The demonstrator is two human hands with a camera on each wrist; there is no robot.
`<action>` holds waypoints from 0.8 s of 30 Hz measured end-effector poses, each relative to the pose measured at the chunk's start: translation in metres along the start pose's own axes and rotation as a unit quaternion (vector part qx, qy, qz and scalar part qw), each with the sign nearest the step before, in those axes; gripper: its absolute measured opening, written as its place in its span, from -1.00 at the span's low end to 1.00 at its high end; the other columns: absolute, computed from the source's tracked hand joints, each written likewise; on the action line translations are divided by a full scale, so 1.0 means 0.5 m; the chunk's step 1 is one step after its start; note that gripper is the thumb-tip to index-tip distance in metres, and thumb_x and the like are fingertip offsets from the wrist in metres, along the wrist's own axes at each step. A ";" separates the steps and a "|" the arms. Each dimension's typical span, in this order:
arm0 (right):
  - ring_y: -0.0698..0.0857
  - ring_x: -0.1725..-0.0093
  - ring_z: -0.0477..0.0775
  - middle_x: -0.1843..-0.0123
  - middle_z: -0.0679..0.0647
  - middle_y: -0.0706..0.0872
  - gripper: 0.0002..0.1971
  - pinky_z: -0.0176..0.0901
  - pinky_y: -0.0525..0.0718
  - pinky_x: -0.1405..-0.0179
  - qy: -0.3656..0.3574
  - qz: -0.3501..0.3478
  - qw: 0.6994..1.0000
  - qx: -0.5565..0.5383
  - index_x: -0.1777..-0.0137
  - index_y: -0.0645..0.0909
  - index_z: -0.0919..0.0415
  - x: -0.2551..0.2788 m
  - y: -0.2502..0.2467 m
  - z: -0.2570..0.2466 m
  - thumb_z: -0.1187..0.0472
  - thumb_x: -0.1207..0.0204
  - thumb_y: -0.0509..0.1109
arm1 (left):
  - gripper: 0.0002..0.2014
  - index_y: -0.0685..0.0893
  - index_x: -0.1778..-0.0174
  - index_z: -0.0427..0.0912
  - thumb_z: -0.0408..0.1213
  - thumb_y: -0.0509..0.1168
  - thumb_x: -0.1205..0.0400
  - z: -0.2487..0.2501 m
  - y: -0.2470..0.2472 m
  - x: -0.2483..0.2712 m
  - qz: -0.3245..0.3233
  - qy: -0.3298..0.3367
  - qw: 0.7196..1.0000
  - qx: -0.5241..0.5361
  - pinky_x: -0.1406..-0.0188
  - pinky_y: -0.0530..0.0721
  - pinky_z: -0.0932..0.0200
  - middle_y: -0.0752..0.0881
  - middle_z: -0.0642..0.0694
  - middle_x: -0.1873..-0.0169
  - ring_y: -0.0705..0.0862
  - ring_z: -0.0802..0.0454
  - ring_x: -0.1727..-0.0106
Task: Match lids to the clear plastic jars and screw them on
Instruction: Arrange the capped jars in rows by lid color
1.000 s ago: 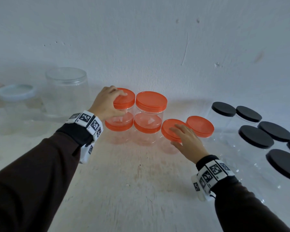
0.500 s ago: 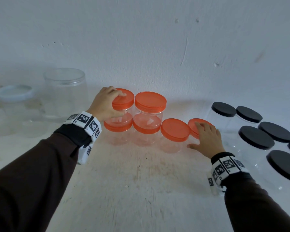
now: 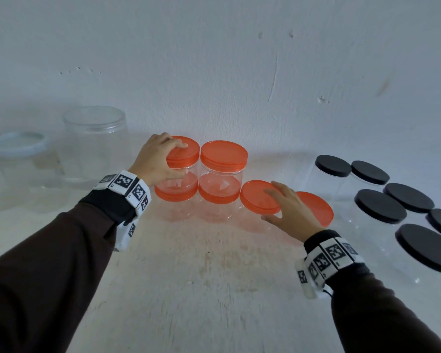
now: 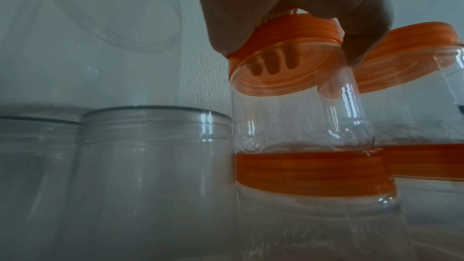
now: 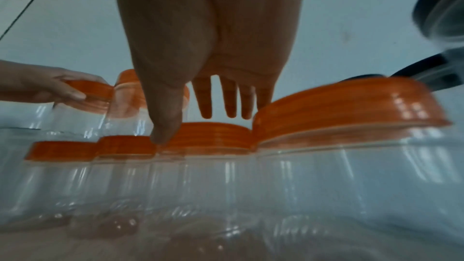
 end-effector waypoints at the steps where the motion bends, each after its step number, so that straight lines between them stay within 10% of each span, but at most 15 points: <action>1: 0.22 -0.57 0.05 -0.63 0.04 0.19 -0.38 -0.05 0.35 -0.43 -0.010 -0.005 1.000 0.003 -0.54 0.30 0.07 -0.007 0.005 -0.007 0.04 -0.51 0.40 | -0.37 0.57 -0.29 -0.13 0.00 0.45 -0.31 0.000 0.000 0.000 0.000 0.000 1.000 -0.001 -0.22 0.25 0.18 0.52 -0.09 -0.11 0.39 -0.06 -0.24; 6: 0.34 -0.50 0.07 -0.57 0.04 0.33 -0.51 -0.03 0.46 -0.33 0.011 -0.009 1.000 0.007 -0.49 0.39 0.09 -0.040 0.017 -0.023 0.12 -0.56 0.35 | -0.43 0.56 -0.31 -0.13 -0.18 0.54 -0.38 0.000 0.001 -0.002 0.003 0.002 1.000 -0.002 -0.26 0.25 0.18 0.52 -0.09 -0.13 0.39 -0.06 -0.26; 16: 0.34 -0.49 0.10 -0.52 0.07 0.38 -0.56 -0.02 0.46 -0.33 0.018 0.004 1.000 -0.003 -0.43 0.43 0.14 -0.062 0.026 -0.024 0.17 -0.56 0.35 | -0.30 0.59 -0.27 -0.13 0.10 0.35 -0.21 -0.001 0.001 -0.001 0.007 0.000 1.000 0.001 -0.23 0.26 0.19 0.55 -0.11 -0.13 0.41 -0.09 -0.26; 24: 0.03 -0.62 0.26 -0.65 0.13 0.08 -0.18 0.25 0.05 -0.56 0.125 0.020 0.989 0.082 -0.60 0.12 0.07 -0.013 0.019 0.040 -0.27 -0.44 0.32 | -0.39 0.58 -0.29 -0.13 -0.06 0.52 -0.32 -0.003 0.001 -0.003 0.009 0.002 1.000 0.003 -0.21 0.24 0.21 0.53 -0.10 -0.13 0.40 -0.07 -0.26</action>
Point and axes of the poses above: each hand's wrist, its own x-axis away from the middle knuckle, its own y-axis out of the palm, z = x × y, the point moved 1 cm from there along -x, towards the middle knuckle
